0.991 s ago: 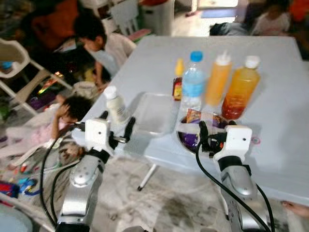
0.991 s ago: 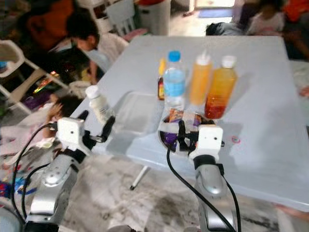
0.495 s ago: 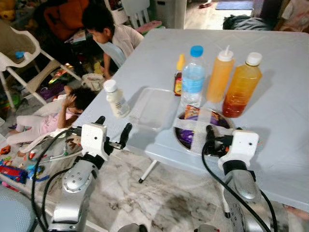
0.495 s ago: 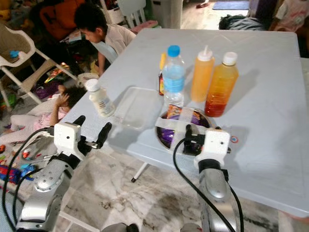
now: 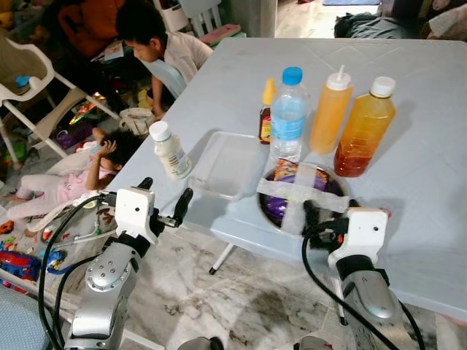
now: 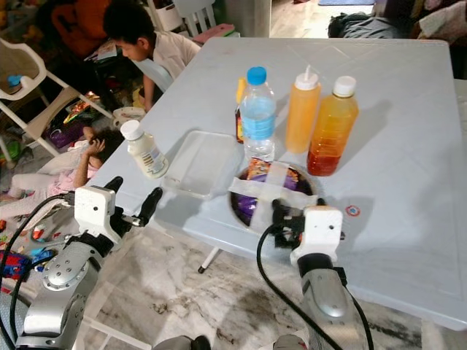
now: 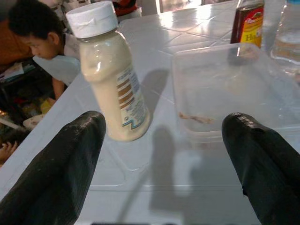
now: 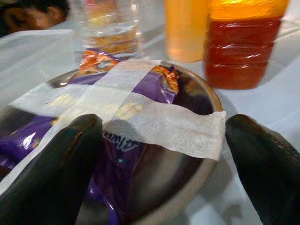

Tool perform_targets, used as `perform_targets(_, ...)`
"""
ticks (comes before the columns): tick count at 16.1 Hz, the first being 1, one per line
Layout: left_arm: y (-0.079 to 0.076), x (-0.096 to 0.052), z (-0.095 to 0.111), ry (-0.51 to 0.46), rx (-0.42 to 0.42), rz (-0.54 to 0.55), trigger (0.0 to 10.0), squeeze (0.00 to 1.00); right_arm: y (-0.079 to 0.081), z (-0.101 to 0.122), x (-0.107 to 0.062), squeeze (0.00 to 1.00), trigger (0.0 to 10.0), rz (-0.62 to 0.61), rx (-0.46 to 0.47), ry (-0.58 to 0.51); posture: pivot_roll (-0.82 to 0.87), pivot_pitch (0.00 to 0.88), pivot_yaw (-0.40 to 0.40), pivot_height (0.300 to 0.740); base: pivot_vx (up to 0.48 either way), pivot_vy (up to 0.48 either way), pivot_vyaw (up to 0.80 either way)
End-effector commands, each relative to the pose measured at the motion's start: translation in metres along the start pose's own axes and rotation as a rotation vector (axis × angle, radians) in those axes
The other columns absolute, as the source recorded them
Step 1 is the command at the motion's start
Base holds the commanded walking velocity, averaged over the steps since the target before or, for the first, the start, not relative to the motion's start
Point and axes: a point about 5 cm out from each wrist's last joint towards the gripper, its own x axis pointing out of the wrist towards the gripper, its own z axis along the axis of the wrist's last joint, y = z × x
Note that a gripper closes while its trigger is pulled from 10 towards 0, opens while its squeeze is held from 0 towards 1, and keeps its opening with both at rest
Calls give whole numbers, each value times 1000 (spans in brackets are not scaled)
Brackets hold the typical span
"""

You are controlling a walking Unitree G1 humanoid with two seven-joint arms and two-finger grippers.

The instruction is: Restocking fridge

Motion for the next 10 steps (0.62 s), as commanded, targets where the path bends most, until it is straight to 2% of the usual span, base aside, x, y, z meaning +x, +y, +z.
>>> perform_targets(1, 5, -2, 2, 4, 10, 7, 10000, 0, 6, -3, -9, 0, 10000, 59, 22, 31, -84, 123, 173, 740, 0, 0, 0)
perform_targets(5, 3, 0, 2, 3, 4, -5, 10000, 0, -7, -6, -29, 0, 10000, 43, 5, 59, -98, 121, 176, 740, 0, 0, 0)
perform_targets(9, -1, 3, 3, -2, 0, -28, 10000, 0, -9, -10, -25, 0, 10000, 8, 72, 100, -101, 114, 183, 740, 0, 0, 0)
perform_targets(10, -1, 5, 4, -6, 0, -31, 10000, 0, -12, -10, -18, 0, 10000, -56, 155, 108, -98, 110, 182, 740, 0, 0, 0)
